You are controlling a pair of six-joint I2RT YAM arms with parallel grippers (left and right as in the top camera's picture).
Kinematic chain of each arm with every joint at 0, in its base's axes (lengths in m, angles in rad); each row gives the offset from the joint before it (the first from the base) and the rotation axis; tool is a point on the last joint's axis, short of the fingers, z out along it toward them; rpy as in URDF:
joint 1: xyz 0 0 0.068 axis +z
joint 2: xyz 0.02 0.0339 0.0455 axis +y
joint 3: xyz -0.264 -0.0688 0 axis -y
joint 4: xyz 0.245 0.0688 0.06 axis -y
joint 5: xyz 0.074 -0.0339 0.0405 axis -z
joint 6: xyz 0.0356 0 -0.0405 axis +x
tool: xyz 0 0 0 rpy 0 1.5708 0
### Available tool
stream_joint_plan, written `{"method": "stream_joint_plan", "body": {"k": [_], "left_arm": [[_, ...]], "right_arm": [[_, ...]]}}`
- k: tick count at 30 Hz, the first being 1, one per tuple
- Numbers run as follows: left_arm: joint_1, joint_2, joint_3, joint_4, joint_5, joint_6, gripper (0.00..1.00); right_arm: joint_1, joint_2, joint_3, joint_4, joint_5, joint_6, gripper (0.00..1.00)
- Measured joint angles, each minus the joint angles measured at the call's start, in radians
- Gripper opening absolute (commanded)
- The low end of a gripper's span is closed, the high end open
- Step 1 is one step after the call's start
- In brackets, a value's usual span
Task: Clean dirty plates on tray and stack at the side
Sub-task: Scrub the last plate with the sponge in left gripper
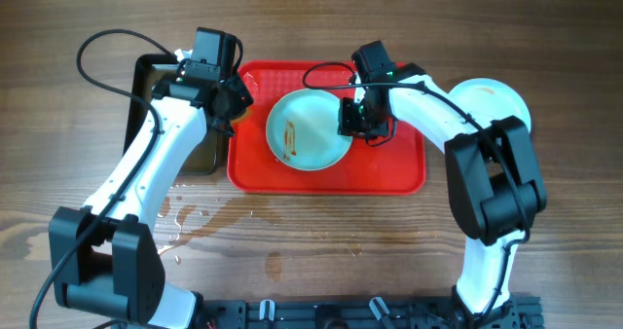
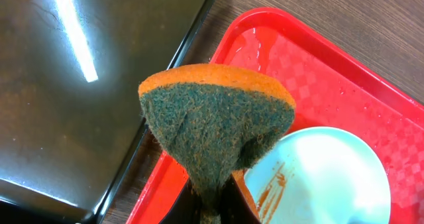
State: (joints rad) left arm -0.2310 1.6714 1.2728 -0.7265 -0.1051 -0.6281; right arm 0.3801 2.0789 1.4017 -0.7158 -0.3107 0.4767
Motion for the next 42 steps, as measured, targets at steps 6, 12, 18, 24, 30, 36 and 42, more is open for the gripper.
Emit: {"method": "stream_joint_plan", "body": {"k": [6,12,18,24,30,36,42], "left_arm": [[0.0,0.002,0.0,0.0,0.008,0.0,0.04],[0.0,0.134,-0.001,0.128,0.159,0.111,0.04],[-0.027,0.295,-0.001,0.33,0.298,0.334,0.04],[-0.066,0.338,0.03,0.163,0.31,0.412,0.04],[-0.074,0.348,0.024,-0.037,0.572,0.575,0.04],[-0.126,0.359,0.014,0.016,0.615,0.563,0.04],[-0.151,0.338,0.021,0.195,0.173,0.166,0.04]], "right_arm": [[0.0,0.01,0.002,0.004,-0.019,0.021,0.04],[0.0,0.01,0.002,0.006,-0.023,0.021,0.04],[0.0,0.012,0.002,0.014,-0.03,0.021,0.04],[0.0,0.012,0.002,0.013,-0.03,0.019,0.04],[0.001,0.012,0.002,0.009,-0.03,0.009,0.04],[0.001,0.012,0.002,0.016,-0.03,0.013,0.04],[0.001,0.016,0.006,0.033,-0.03,0.044,0.04]]}}
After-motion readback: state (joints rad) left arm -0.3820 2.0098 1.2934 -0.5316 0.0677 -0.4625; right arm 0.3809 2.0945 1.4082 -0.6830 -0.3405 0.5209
